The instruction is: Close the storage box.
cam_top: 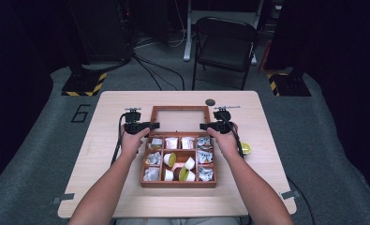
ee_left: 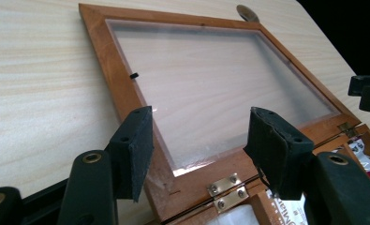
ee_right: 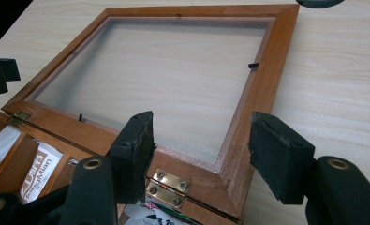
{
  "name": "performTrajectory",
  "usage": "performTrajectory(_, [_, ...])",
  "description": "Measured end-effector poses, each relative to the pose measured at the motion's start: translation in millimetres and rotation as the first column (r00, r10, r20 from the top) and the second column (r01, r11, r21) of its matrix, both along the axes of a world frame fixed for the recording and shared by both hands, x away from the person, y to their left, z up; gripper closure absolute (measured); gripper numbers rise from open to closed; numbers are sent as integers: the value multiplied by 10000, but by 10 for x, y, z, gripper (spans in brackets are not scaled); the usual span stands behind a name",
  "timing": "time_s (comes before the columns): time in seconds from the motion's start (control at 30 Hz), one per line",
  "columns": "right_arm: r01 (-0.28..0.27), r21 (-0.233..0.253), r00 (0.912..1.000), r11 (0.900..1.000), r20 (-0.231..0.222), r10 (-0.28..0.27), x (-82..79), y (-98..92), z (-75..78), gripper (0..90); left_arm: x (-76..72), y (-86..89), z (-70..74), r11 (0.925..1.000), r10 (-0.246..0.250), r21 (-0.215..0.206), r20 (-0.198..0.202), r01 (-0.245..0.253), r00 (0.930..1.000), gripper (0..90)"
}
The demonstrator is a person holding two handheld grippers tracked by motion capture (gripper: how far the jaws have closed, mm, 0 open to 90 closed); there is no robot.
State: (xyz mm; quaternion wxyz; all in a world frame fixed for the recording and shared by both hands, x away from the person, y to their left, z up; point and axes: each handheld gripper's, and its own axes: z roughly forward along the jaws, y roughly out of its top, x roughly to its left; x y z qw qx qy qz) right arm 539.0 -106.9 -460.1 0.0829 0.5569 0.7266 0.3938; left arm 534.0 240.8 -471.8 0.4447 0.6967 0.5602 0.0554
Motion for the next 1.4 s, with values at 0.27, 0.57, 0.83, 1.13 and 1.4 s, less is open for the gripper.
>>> performTrajectory(0.27, [-80, -8, 9998, 10000, -208, 80, 16, 12, -46, 397, 3, 5, -18, 9999, 119, 19, -98, -119, 9999, 400])
performTrajectory(0.57, [-151, -61, 9994, 9999, -304, 149, 14, 20, -72, 396, 9, -8, -58, 9996, 136, 264, -108, -133, 9998, 398])
performTrajectory(0.83, [-164, -85, 9992, 9998, -359, 160, 8, 27, -68, 397, 10, 44, -56, 9996, 173, 238, -290, -166, 9994, 398])
performTrajectory(1.13, [-39, -193, 9995, 9998, -326, 33, 10, 1, -68, 400, 18, 24, -121, 9997, 66, 234, -501, -54, 9987, 392])
performTrajectory(1.4, [98, -388, 9989, 9992, -456, -115, 22, -36, -115, 394, 36, 22, -172, 9998, 150, 143, -739, -140, 9972, 392])
